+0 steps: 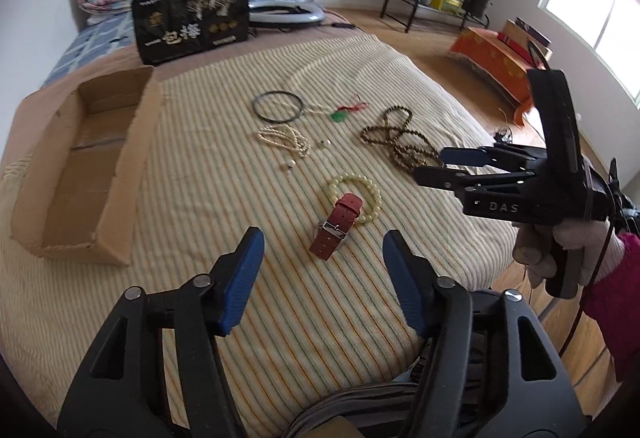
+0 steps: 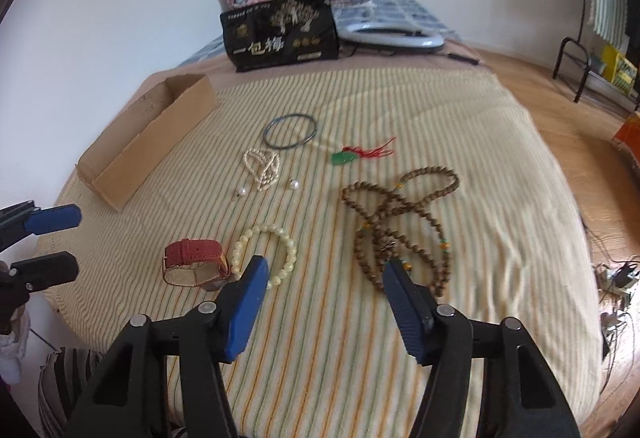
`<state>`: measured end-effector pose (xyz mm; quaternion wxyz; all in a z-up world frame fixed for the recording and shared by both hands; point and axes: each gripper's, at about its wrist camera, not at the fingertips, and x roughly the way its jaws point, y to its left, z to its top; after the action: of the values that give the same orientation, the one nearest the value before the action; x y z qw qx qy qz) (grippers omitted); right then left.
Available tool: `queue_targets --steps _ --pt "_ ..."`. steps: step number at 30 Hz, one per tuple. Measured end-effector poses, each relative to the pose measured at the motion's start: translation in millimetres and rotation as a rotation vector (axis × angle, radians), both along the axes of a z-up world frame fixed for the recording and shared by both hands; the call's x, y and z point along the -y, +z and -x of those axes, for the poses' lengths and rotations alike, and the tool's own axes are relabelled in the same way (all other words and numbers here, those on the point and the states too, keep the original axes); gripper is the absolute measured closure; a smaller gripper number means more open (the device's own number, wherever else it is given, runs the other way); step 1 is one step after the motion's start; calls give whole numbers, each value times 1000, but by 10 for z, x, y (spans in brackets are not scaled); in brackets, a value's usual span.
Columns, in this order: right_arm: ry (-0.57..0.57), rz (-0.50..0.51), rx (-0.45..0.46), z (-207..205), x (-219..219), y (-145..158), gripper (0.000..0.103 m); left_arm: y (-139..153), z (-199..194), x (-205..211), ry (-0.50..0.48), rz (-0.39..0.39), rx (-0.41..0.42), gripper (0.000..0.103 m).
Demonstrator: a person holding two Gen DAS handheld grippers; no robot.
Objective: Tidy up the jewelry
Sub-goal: 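Grasp the red leather watch with the left tool while the right tool grasps the cream bead bracelet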
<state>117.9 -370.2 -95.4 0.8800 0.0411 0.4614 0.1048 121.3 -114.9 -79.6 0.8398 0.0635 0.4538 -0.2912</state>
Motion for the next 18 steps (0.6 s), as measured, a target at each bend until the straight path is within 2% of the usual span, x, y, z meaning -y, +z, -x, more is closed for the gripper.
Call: queue_targets --steps 2,4,8,10,18 --pt "25 -24 -34 -80 -29 -96 46 -62 -54 46 -31 -3 -21 44" --pt "44 -43 -64 -147 -62 -169 55 -136 -110 88 -47 -13 -42 48" --pt "66 -51 -106 -278 -135 -303 58 -272 -188 162 -87 -21 -76 52" --pt "66 -53 -119 -325 -153 -343 63 -326 -209 201 -105 -33 -83 52" --pt "92 -55 -150 -456 -232 -451 68 -539 -330 271 -127 -57 -115 68"
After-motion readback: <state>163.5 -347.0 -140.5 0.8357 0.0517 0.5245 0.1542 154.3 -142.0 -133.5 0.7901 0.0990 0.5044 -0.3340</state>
